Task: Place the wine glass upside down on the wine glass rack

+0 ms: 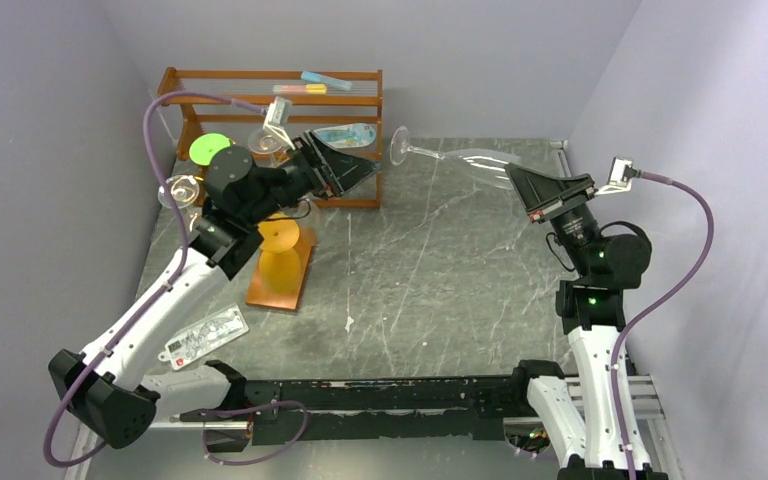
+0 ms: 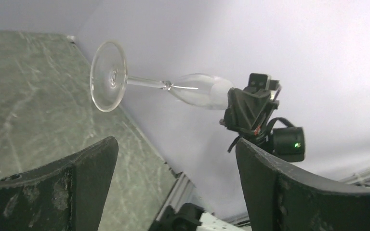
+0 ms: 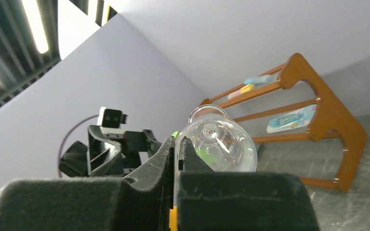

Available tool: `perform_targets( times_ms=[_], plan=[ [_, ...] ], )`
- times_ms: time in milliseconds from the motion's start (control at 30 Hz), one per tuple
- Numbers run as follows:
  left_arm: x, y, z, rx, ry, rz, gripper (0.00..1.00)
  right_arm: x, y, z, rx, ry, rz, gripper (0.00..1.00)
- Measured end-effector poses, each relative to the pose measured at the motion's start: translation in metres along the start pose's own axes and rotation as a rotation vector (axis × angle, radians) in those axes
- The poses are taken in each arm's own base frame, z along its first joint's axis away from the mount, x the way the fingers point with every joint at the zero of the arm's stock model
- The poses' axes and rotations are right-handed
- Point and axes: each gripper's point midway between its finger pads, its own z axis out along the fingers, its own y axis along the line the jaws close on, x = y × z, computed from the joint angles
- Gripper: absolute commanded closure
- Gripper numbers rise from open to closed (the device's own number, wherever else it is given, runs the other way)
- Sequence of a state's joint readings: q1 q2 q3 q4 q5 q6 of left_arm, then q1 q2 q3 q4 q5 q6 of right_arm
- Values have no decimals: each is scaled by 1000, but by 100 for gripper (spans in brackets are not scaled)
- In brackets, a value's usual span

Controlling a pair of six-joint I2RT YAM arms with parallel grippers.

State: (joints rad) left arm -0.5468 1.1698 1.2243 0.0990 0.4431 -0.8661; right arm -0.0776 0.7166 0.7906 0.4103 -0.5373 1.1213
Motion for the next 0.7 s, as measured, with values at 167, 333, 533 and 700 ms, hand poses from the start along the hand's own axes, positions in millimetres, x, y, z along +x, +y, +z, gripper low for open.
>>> perform_targets(
  times_ms=[167,333,533,700],
  plan=[
    [16,3,15,-37,-100,-171,4,5,1,-4,-33,-8,84,100],
    [30,1,27,-77,-157,-306,4,4,8,-9,-65,-28,123,100],
    [26,-4,39,-84,-254,-430,7,-1,23,-12,-111,-48,123,100],
    [33,-2,56,-93,-299,-506,14,-3,31,-14,-140,-58,122,100]
  ],
)
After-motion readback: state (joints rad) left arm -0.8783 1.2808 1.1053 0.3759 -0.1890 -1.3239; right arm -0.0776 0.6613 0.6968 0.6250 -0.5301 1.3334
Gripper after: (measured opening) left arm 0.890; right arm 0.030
